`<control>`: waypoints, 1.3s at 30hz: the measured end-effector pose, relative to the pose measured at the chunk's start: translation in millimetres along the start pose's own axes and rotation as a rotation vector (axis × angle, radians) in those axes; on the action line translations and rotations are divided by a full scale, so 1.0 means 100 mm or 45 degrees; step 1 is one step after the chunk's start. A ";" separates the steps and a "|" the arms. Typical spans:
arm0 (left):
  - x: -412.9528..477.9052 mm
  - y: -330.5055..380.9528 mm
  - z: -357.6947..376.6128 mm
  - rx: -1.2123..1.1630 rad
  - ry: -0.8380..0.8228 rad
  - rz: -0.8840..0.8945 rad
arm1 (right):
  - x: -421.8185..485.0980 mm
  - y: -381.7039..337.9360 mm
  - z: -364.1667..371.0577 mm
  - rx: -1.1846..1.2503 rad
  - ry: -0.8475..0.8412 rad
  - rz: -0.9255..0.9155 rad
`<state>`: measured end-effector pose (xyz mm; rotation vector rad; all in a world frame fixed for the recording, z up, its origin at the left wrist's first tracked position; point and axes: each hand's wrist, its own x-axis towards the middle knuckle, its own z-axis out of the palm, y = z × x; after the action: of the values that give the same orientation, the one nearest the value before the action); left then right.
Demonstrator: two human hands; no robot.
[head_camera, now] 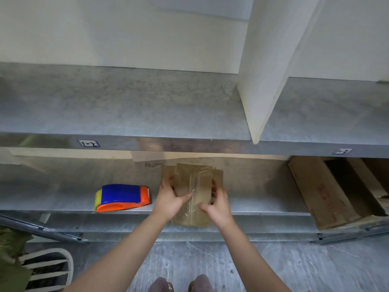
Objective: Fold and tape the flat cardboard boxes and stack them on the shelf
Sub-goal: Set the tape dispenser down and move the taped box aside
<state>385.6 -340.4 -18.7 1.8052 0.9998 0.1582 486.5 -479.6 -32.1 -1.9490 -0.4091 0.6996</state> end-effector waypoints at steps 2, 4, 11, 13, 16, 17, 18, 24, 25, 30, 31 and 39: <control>-0.07 0.07 -0.03 0.007 -0.020 0.071 | -0.06 -0.05 -0.05 0.019 0.035 -0.038; -0.16 0.13 -0.06 0.018 -0.034 0.130 | -0.13 -0.12 -0.10 0.107 0.089 -0.054; -0.33 0.43 -0.23 -0.360 0.067 0.223 | -0.29 -0.34 -0.25 0.096 0.195 -0.283; -0.35 0.50 -0.27 -0.368 0.123 0.254 | -0.32 -0.41 -0.28 0.144 0.156 -0.317; -0.41 0.51 -0.33 -0.351 0.090 0.329 | -0.33 -0.49 -0.30 0.222 0.115 -0.347; -0.43 0.48 -0.33 -0.303 0.047 0.357 | -0.34 -0.51 -0.30 0.204 0.119 -0.346; -0.44 0.45 -0.32 -0.237 0.013 0.375 | -0.34 -0.52 -0.29 0.173 0.139 -0.350; -0.49 0.22 -0.20 -0.379 -0.047 0.143 | -0.34 -0.40 -0.27 0.000 0.218 -0.376; -0.49 0.18 -0.18 -0.371 -0.030 0.137 | -0.33 -0.36 -0.27 -0.001 0.207 -0.356; -0.50 -0.01 -0.08 -0.345 -0.010 0.132 | -0.31 -0.10 -0.24 -0.004 0.124 -0.269; -0.50 -0.05 -0.05 -0.360 -0.044 0.106 | -0.31 -0.04 -0.23 0.020 0.106 -0.226; -0.55 -0.39 0.26 -0.164 -0.150 0.013 | -0.25 0.46 -0.14 -0.053 0.094 0.000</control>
<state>342.2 -391.2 -45.0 1.6825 0.8774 0.1190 475.7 -523.9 -60.7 -2.0075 -0.3811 0.6214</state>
